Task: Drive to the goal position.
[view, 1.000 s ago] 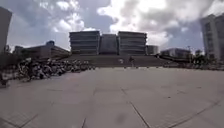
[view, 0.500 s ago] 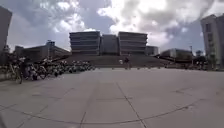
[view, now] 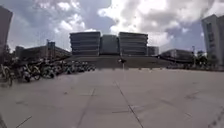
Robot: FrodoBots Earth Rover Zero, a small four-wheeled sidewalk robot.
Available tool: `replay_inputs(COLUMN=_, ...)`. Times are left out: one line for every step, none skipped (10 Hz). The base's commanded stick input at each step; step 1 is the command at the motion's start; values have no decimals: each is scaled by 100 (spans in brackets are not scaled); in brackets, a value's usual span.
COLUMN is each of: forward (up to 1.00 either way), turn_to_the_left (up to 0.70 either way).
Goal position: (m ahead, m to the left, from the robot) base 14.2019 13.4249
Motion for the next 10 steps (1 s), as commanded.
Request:
replay_inputs(forward=100, turn_to_the_left=0)
replay_inputs(forward=100, turn_to_the_left=0)
replay_inputs(forward=100, turn_to_the_left=0)
replay_inputs(forward=100, turn_to_the_left=0)
replay_inputs(forward=100, turn_to_the_left=0)
replay_inputs(forward=100, turn_to_the_left=0)
replay_inputs(forward=100, turn_to_the_left=0)
replay_inputs(forward=100, turn_to_the_left=0)
replay_inputs(forward=100, turn_to_the_left=0)
replay_inputs(forward=100, turn_to_the_left=0)
